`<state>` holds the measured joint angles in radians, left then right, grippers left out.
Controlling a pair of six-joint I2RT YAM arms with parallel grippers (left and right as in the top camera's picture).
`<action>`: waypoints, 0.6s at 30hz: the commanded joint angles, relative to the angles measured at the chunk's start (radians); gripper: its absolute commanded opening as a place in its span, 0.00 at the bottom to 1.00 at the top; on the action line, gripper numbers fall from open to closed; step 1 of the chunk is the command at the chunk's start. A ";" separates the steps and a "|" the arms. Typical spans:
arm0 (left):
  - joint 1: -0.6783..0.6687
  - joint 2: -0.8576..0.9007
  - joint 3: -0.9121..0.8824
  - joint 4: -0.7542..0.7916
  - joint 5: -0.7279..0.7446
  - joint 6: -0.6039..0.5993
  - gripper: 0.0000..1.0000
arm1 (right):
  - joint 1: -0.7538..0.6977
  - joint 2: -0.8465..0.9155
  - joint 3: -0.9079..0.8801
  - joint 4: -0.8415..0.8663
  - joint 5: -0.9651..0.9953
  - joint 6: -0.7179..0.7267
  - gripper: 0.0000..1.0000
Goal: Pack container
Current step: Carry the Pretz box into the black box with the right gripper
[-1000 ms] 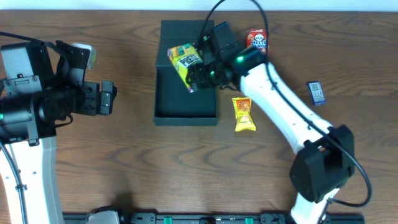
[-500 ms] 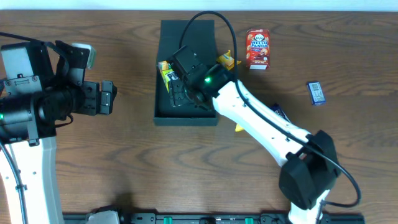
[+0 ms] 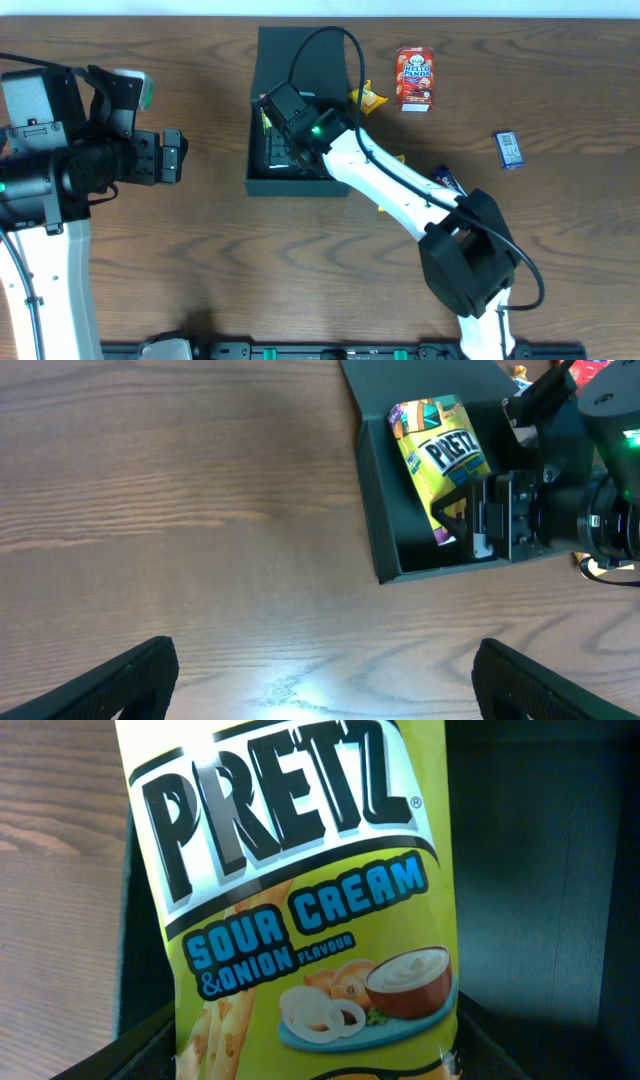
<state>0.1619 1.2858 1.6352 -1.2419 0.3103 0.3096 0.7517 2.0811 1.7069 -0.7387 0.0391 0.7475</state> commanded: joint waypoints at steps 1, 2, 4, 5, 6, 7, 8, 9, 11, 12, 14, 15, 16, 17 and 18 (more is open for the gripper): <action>0.002 -0.003 0.015 -0.002 -0.003 -0.021 0.95 | 0.014 0.030 -0.002 -0.007 -0.078 0.030 0.43; 0.002 -0.003 0.015 -0.002 -0.003 -0.021 0.95 | 0.016 0.030 -0.002 -0.012 -0.090 0.030 0.43; 0.002 -0.003 0.015 -0.001 -0.003 -0.021 0.95 | 0.020 0.030 -0.002 -0.020 -0.109 0.030 0.43; 0.002 -0.003 0.015 0.000 -0.003 -0.022 0.95 | 0.021 0.030 -0.002 -0.026 -0.111 0.030 0.43; 0.002 -0.003 0.015 0.000 -0.003 -0.022 0.95 | 0.022 0.030 -0.002 -0.033 -0.111 0.030 0.43; 0.002 -0.003 0.015 0.000 -0.003 -0.022 0.95 | 0.022 0.030 -0.002 -0.043 -0.112 0.031 0.43; 0.002 -0.003 0.015 0.000 -0.003 -0.022 0.95 | 0.022 0.030 -0.002 -0.057 -0.113 0.031 0.43; 0.002 -0.003 0.015 0.000 -0.003 -0.022 0.95 | 0.022 0.030 -0.002 -0.064 -0.118 0.031 0.43; 0.002 -0.003 0.015 0.000 -0.003 -0.023 0.95 | 0.022 0.030 -0.002 -0.069 -0.118 0.030 0.43; 0.002 -0.003 0.015 0.000 -0.003 -0.026 0.95 | 0.022 0.030 -0.002 -0.068 -0.117 0.031 0.43; 0.002 -0.003 0.015 0.000 -0.003 -0.039 0.95 | 0.022 0.031 -0.002 -0.063 -0.097 0.042 0.43; 0.002 -0.003 0.015 -0.001 -0.003 -0.045 0.95 | 0.023 0.031 -0.002 -0.062 -0.084 0.053 0.43; 0.002 -0.003 0.015 -0.002 -0.003 -0.045 0.95 | 0.023 0.031 -0.002 -0.061 -0.079 0.062 0.43; 0.002 -0.003 0.015 -0.003 -0.003 -0.045 0.95 | 0.023 0.031 -0.002 -0.061 -0.071 0.070 0.43; 0.002 -0.003 0.015 -0.003 -0.003 -0.046 0.95 | 0.024 0.031 -0.002 -0.059 -0.064 0.078 0.43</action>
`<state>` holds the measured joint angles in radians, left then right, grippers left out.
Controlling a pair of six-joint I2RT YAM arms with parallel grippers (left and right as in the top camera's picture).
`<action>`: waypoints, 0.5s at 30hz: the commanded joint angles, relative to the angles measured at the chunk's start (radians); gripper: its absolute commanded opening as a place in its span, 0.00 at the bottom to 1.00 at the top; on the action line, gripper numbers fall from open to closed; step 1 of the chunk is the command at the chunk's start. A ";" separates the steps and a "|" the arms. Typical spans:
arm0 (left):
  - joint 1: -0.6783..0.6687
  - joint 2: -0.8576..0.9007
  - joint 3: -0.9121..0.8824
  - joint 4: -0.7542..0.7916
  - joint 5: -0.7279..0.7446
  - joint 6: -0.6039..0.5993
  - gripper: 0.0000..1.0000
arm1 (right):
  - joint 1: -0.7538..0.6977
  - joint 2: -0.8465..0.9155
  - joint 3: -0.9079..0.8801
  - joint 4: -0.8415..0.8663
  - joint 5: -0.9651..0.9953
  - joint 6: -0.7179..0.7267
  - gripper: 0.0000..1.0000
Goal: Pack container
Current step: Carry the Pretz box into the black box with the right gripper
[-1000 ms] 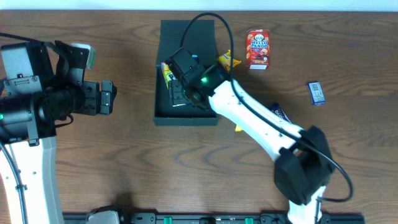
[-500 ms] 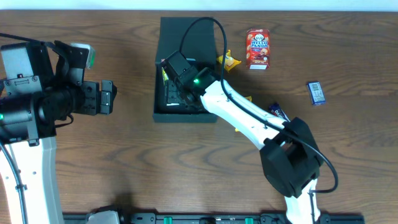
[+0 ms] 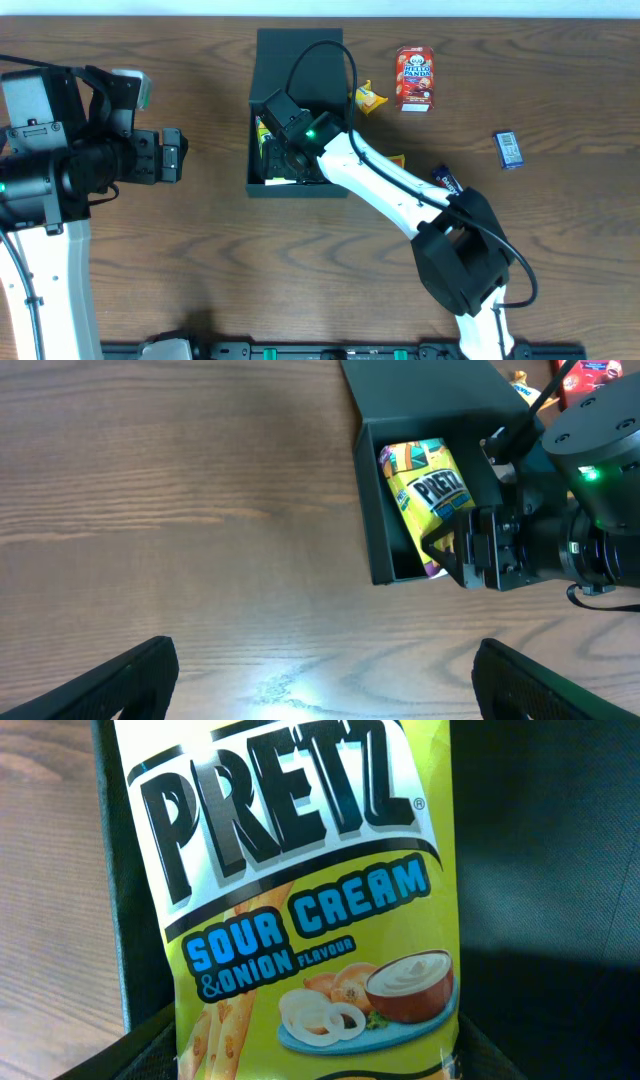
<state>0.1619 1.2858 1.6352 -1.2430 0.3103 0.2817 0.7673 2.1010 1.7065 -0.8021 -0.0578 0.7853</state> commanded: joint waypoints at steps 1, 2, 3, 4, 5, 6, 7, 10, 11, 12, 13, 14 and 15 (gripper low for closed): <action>0.002 -0.003 0.015 -0.002 -0.003 -0.022 0.95 | 0.009 0.011 -0.001 0.008 0.035 0.049 0.44; 0.002 -0.003 0.015 -0.002 -0.003 -0.029 0.95 | 0.012 0.011 -0.001 0.021 0.035 0.057 0.43; 0.002 -0.003 0.015 -0.002 -0.003 -0.029 0.95 | 0.015 0.012 -0.001 0.035 0.037 0.060 0.43; 0.002 -0.003 0.015 -0.002 -0.003 -0.029 0.95 | 0.018 0.012 -0.001 0.043 0.045 0.071 0.43; 0.002 -0.003 0.015 -0.002 -0.003 -0.029 0.95 | 0.021 0.012 -0.001 0.051 0.055 0.084 0.43; 0.002 -0.003 0.015 -0.002 -0.003 -0.029 0.95 | 0.024 0.012 -0.001 0.059 0.058 0.087 0.43; 0.002 -0.003 0.015 -0.002 -0.003 -0.037 0.95 | 0.025 0.012 -0.001 0.066 0.058 0.090 0.42; 0.002 -0.003 0.015 -0.002 -0.003 -0.051 0.95 | 0.026 0.012 -0.001 0.074 0.058 0.091 0.42; 0.002 -0.003 0.015 -0.003 -0.003 -0.051 0.95 | 0.026 0.013 -0.001 0.074 0.058 0.098 0.42; 0.002 -0.003 0.015 -0.003 -0.003 -0.051 0.95 | 0.026 0.013 -0.001 0.074 0.058 0.101 0.42; 0.002 -0.003 0.015 -0.005 -0.003 -0.051 0.95 | 0.027 0.014 -0.001 0.077 0.057 0.101 0.43; 0.002 -0.003 0.015 -0.007 -0.003 -0.051 0.95 | 0.029 0.015 -0.001 0.077 0.057 0.101 0.47; 0.002 -0.003 0.015 -0.009 -0.003 -0.051 0.95 | 0.031 0.016 -0.001 0.078 0.057 0.101 0.52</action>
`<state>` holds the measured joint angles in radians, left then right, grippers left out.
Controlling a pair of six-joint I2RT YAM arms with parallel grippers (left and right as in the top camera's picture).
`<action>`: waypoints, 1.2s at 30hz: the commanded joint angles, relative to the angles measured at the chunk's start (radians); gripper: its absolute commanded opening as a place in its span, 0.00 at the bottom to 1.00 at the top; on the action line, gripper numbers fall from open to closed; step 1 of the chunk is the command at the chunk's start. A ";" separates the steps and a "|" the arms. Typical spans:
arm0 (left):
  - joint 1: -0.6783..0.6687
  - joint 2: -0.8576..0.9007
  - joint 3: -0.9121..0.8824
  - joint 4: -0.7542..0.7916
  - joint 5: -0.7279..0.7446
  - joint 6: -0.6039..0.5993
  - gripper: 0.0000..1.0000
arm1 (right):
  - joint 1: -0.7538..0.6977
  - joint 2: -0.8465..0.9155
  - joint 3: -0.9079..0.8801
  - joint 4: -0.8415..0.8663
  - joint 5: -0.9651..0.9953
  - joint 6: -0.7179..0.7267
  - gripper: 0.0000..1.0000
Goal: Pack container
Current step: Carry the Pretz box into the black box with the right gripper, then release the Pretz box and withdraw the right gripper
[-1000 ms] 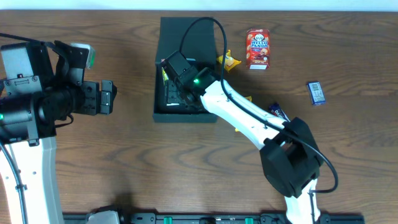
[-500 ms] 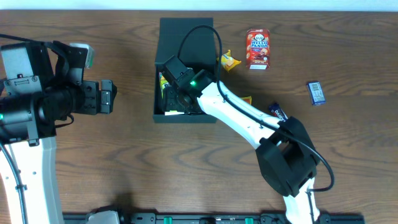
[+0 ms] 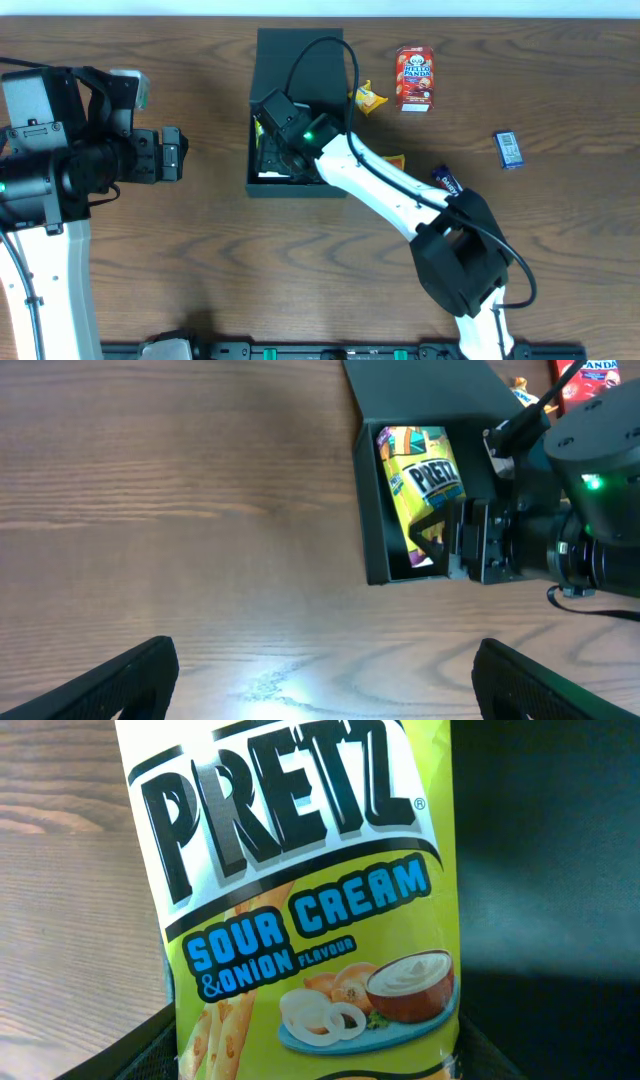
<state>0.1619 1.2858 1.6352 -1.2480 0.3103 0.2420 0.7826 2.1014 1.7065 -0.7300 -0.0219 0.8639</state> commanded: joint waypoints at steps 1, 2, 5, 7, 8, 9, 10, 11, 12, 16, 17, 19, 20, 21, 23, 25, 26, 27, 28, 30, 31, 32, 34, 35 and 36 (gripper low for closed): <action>0.002 -0.003 0.015 -0.005 -0.003 -0.011 0.95 | 0.019 0.016 -0.001 0.007 0.019 0.022 0.57; 0.002 -0.003 0.015 -0.005 -0.003 -0.011 0.95 | 0.023 0.016 -0.001 0.008 0.017 0.021 0.65; 0.002 -0.003 0.015 -0.005 -0.003 -0.011 0.95 | 0.029 0.016 -0.001 0.009 0.018 -0.014 0.70; 0.002 -0.003 0.015 -0.005 -0.003 -0.011 0.95 | 0.029 0.016 -0.001 0.002 0.017 -0.016 0.73; 0.002 -0.003 0.015 -0.005 -0.003 -0.011 0.95 | 0.027 0.016 -0.001 0.000 0.017 -0.016 0.77; 0.002 -0.003 0.015 -0.005 -0.003 -0.012 0.95 | 0.026 0.016 -0.001 -0.003 0.016 -0.016 0.85; 0.002 -0.003 0.015 -0.005 -0.003 -0.012 0.95 | 0.026 0.016 -0.001 -0.006 0.014 -0.016 0.91; 0.002 -0.003 0.015 -0.005 -0.003 -0.015 0.95 | 0.026 0.016 -0.001 -0.007 0.013 -0.016 0.93; 0.002 -0.003 0.015 -0.005 -0.003 -0.015 0.95 | 0.026 0.016 -0.001 -0.007 0.010 -0.021 0.94; 0.002 -0.003 0.015 -0.005 -0.003 -0.015 0.95 | 0.023 0.016 -0.001 -0.006 0.002 -0.035 0.95; 0.002 -0.003 0.015 -0.005 -0.003 -0.015 0.95 | 0.021 0.016 -0.001 -0.006 -0.006 -0.035 0.95; 0.002 -0.003 0.015 -0.004 -0.003 -0.015 0.95 | 0.014 0.012 0.000 -0.010 -0.020 -0.042 0.96; 0.002 -0.003 0.015 -0.004 -0.003 -0.015 0.95 | 0.008 0.005 0.000 -0.011 -0.029 -0.056 0.96; 0.002 -0.003 0.015 -0.004 -0.003 -0.015 0.95 | 0.000 -0.004 0.001 -0.013 -0.039 -0.072 0.96; 0.002 -0.003 0.015 -0.004 -0.003 -0.014 0.95 | -0.012 -0.025 0.001 -0.015 -0.039 -0.089 0.96; 0.002 -0.003 0.015 -0.001 -0.003 -0.014 0.95 | -0.024 -0.049 0.001 -0.015 -0.039 -0.113 0.97; 0.002 -0.003 0.015 0.002 -0.003 -0.014 0.95 | -0.030 -0.064 0.001 -0.015 -0.039 -0.129 0.97; 0.002 -0.003 0.015 0.006 -0.003 -0.014 0.95 | -0.036 -0.079 0.001 -0.014 -0.039 -0.146 0.98; 0.002 -0.003 0.015 0.012 -0.003 -0.015 0.95 | -0.043 -0.096 0.001 -0.014 -0.038 -0.171 0.97; 0.002 -0.003 0.015 0.022 -0.003 -0.015 0.95 | -0.056 -0.126 0.001 -0.003 -0.037 -0.230 0.99; 0.002 -0.003 0.015 0.026 -0.003 -0.014 0.95 | -0.063 -0.144 0.001 0.005 -0.038 -0.280 0.99; 0.002 -0.003 0.015 0.029 -0.003 -0.014 0.95 | -0.069 -0.160 0.001 0.008 -0.034 -0.321 0.99; 0.002 -0.003 0.015 0.031 -0.004 -0.014 0.95 | -0.081 -0.186 0.001 0.010 -0.032 -0.377 0.99; 0.002 -0.003 0.015 0.031 -0.005 -0.014 0.95 | -0.089 -0.198 0.001 0.009 -0.026 -0.396 0.99; 0.002 -0.003 0.015 0.030 -0.007 -0.014 0.95 | -0.101 -0.211 0.001 0.009 -0.018 -0.412 0.99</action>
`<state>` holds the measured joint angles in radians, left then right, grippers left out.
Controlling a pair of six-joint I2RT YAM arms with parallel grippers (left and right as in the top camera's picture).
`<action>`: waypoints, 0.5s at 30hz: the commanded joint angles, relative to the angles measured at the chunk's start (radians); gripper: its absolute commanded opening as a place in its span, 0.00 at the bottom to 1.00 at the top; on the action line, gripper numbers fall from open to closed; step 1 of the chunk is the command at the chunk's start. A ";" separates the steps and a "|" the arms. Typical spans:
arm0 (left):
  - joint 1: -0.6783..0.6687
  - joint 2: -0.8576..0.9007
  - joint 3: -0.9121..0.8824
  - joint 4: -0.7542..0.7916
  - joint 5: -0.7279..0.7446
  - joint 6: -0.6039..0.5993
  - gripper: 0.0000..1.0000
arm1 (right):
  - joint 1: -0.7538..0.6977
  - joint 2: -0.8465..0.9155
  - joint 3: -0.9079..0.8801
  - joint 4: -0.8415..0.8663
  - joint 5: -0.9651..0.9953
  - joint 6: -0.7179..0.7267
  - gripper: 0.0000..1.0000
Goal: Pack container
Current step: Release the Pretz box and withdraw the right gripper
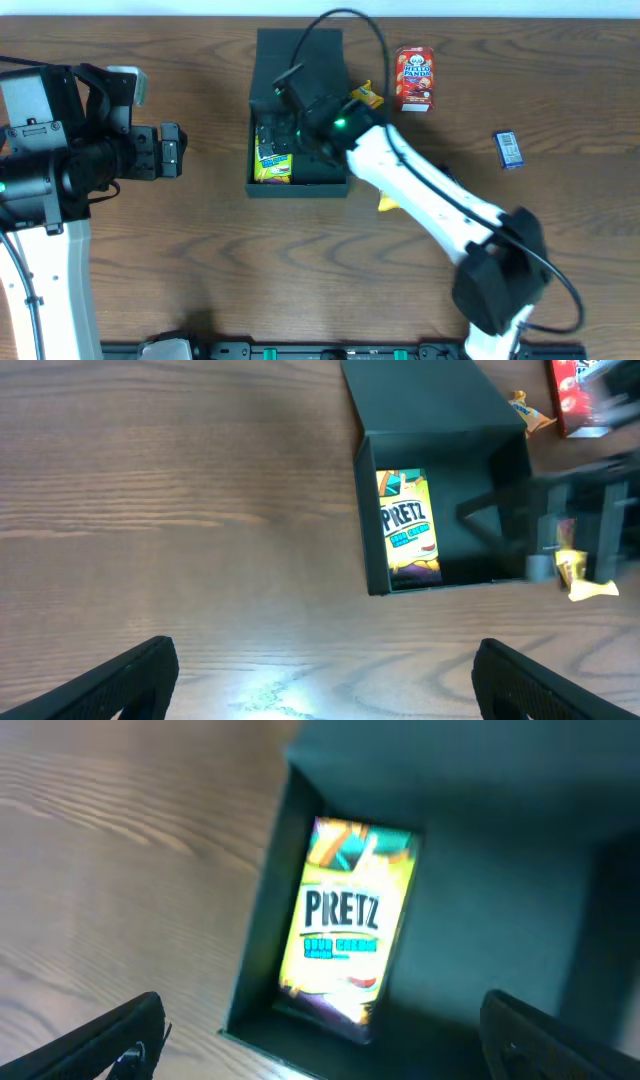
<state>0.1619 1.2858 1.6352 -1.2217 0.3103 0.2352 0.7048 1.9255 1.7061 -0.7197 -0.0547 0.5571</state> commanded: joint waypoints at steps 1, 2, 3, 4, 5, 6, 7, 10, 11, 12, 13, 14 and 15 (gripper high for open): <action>0.002 -0.003 0.015 0.004 -0.007 -0.007 0.95 | -0.032 -0.042 0.001 -0.002 0.029 -0.115 0.99; 0.002 -0.003 0.015 0.003 -0.006 -0.007 0.95 | -0.039 -0.046 0.001 -0.002 0.045 -0.120 0.99; 0.002 -0.003 0.015 0.003 -0.006 -0.007 0.95 | -0.047 -0.050 0.001 -0.002 0.066 -0.122 0.99; 0.002 -0.003 0.015 0.003 -0.006 -0.007 0.95 | -0.056 -0.052 0.001 -0.003 0.086 -0.122 0.99; 0.002 -0.003 0.015 0.003 -0.006 -0.007 0.95 | -0.064 -0.054 0.001 -0.005 0.100 -0.122 0.99; 0.002 -0.003 0.015 0.003 -0.006 -0.007 0.95 | -0.075 -0.054 0.001 -0.005 0.111 -0.136 0.99; 0.002 -0.003 0.015 0.003 -0.006 -0.007 0.95 | -0.085 -0.054 0.001 -0.005 0.111 -0.163 0.99; 0.002 -0.003 0.015 0.003 -0.006 -0.007 0.95 | -0.120 -0.054 0.001 -0.006 0.111 -0.255 0.99; 0.002 -0.003 0.015 0.003 -0.006 -0.007 0.95 | -0.130 -0.054 0.001 -0.005 0.111 -0.275 0.99; 0.002 -0.003 0.015 0.003 -0.006 -0.007 0.95 | -0.146 -0.054 0.001 -0.002 0.113 -0.301 0.99; 0.002 -0.003 0.015 0.003 -0.006 -0.007 0.95 | -0.163 -0.054 0.001 0.002 0.131 -0.304 0.99; 0.002 -0.003 0.015 0.003 -0.006 -0.007 0.95 | -0.179 -0.054 0.001 0.003 0.154 -0.304 0.99; 0.002 -0.003 0.015 0.003 -0.006 -0.007 0.95 | -0.193 -0.054 0.001 0.007 0.176 -0.304 0.99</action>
<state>0.1619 1.2858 1.6352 -1.2221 0.3099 0.2352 0.5537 1.8782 1.7061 -0.7177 0.0509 0.3145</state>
